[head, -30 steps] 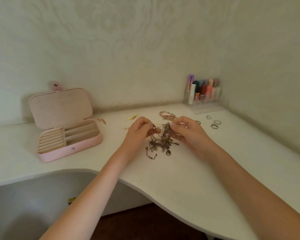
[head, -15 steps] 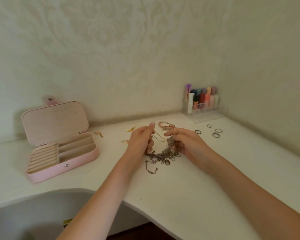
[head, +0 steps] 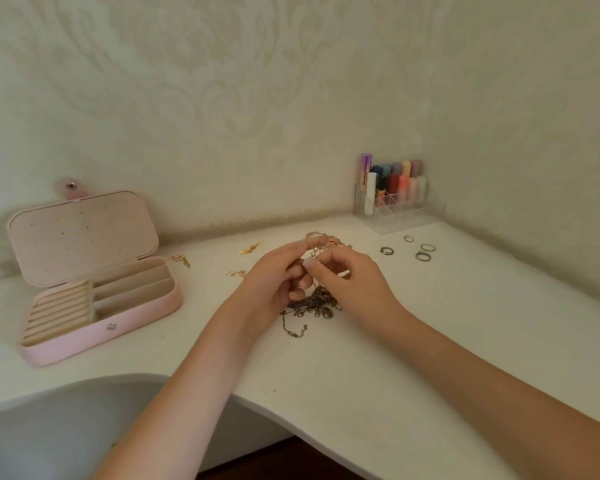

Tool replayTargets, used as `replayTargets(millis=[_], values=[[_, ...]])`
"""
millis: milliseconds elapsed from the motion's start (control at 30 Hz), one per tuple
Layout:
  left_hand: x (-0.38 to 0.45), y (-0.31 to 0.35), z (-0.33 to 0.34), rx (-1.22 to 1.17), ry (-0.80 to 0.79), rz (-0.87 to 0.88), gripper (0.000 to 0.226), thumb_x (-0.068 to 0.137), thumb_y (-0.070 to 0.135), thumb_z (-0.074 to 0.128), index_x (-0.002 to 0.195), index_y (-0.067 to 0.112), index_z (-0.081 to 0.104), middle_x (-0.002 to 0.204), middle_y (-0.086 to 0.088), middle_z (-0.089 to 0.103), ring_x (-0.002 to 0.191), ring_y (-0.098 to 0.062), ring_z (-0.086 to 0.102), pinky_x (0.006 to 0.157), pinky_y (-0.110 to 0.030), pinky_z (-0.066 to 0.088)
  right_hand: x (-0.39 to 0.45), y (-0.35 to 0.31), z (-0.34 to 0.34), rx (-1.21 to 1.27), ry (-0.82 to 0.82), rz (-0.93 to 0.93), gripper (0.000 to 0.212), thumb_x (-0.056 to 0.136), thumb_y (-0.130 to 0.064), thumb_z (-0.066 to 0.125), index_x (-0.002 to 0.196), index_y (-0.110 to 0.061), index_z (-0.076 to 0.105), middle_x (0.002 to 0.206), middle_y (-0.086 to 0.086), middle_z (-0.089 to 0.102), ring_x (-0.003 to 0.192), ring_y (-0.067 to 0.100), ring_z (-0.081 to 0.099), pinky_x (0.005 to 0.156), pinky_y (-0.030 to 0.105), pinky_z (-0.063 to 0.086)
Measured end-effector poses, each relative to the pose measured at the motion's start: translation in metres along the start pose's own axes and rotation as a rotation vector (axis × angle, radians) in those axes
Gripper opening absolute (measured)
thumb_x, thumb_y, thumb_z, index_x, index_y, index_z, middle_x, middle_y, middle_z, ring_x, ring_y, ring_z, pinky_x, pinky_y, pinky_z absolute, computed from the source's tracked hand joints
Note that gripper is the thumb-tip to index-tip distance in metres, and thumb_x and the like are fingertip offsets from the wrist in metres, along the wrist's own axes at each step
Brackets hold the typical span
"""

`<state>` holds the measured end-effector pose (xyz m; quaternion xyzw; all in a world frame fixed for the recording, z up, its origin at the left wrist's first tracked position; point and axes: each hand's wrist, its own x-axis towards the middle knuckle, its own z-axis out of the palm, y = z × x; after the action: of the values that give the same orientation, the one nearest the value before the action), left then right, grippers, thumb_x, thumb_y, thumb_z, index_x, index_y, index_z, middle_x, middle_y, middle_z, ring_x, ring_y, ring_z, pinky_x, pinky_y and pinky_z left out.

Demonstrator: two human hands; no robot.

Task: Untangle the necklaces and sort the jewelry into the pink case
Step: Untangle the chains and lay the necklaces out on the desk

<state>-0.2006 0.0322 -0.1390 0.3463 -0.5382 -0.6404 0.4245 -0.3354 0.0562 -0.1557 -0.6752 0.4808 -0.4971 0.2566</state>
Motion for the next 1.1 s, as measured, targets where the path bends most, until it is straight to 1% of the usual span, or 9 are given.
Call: replayTargets(millis=[133,300,433,500,567,667,767,967,1100], values=[[-0.002,0.0,0.002,0.077,-0.036,0.025,0.029,0.098,0.021,0.043,0.119,0.022,0.063,0.048,0.005,0.027,0.048,-0.009,0.042,0.043,-0.019,0.028,0.004,-0.001,-0.002,0.118,0.009,0.113,0.023,0.086,-0.032,0.065,0.079,-0.01,0.067,0.076,0.007,0.071,0.076,0.026,0.064,0.081,0.037,0.05],[-0.004,-0.002,0.004,0.118,0.058,0.041,0.041,0.09,0.01,0.057,0.123,0.033,0.059,0.045,0.002,0.035,0.044,-0.012,0.047,0.044,-0.021,0.033,0.012,-0.005,-0.02,0.52,0.081,0.33,0.013,0.091,-0.011,0.055,0.079,-0.008,0.06,0.079,0.006,0.067,0.076,0.015,0.063,0.077,0.027,0.053],[-0.002,-0.014,0.005,0.739,0.314,0.337,0.039,0.079,0.01,0.06,0.105,0.04,0.064,0.05,0.003,0.052,0.049,-0.012,0.053,0.056,-0.026,0.047,0.016,-0.013,-0.034,0.79,0.017,0.451,0.011,0.091,-0.008,0.047,0.083,-0.008,0.054,0.065,0.006,0.063,0.056,0.014,0.055,0.059,0.023,0.049],[-0.004,-0.016,0.009,0.961,0.405,0.425,0.025,0.077,0.021,0.063,0.092,0.041,0.06,0.056,0.009,0.054,0.057,-0.006,0.053,0.06,-0.027,0.045,0.017,-0.016,-0.039,0.749,-0.071,0.431,0.013,0.092,-0.01,0.044,0.082,-0.009,0.051,0.054,0.003,0.047,0.049,0.013,0.04,0.053,0.024,0.036],[-0.004,-0.018,0.012,1.056,0.411,0.472,0.028,0.077,0.03,0.065,0.101,0.04,0.053,0.075,0.015,0.058,0.071,-0.001,0.054,0.064,-0.024,0.044,0.018,-0.017,-0.041,0.676,-0.121,0.379,0.014,0.094,-0.011,0.043,0.082,-0.009,0.051,0.053,0.0,0.032,0.049,0.012,0.028,0.052,0.025,0.026],[0.002,-0.022,0.015,0.946,0.267,0.549,0.043,0.081,0.026,0.066,0.121,0.03,0.051,0.105,0.02,0.05,0.096,0.004,0.048,0.082,-0.012,0.038,0.019,-0.018,-0.039,0.554,-0.201,0.307,0.022,0.095,-0.016,0.047,0.075,-0.012,0.055,0.056,-0.003,0.029,0.054,0.011,0.027,0.056,0.025,0.027],[0.005,-0.022,0.021,0.86,0.209,0.597,0.007,0.087,0.013,0.061,0.091,0.014,0.067,0.099,0.014,0.06,0.095,0.015,0.048,0.084,-0.002,0.03,0.019,-0.021,-0.04,0.578,-0.223,0.231,0.03,0.096,-0.016,0.046,0.069,-0.016,0.059,0.059,-0.001,0.033,0.055,0.011,0.032,0.06,0.024,0.034],[0.005,-0.01,0.016,0.201,0.422,0.306,0.018,0.095,0.011,0.041,0.08,0.012,0.051,0.082,-0.006,0.071,0.078,-0.018,0.071,0.09,-0.033,0.048,0.024,-0.013,-0.065,0.993,-0.075,0.385,0.023,0.089,-0.016,0.035,0.067,-0.016,0.041,0.056,-0.004,0.03,0.048,0.011,0.025,0.052,0.023,0.025],[0.0,-0.014,0.033,0.4,0.155,0.229,0.014,0.087,0.018,0.062,0.101,0.017,0.064,0.098,0.0,0.071,0.096,-0.01,0.066,0.088,-0.024,0.046,0.022,-0.016,-0.058,0.804,-0.147,0.344,0.019,0.096,-0.018,0.042,0.081,-0.014,0.052,0.054,-0.005,0.038,0.046,0.009,0.035,0.049,0.02,0.034]])
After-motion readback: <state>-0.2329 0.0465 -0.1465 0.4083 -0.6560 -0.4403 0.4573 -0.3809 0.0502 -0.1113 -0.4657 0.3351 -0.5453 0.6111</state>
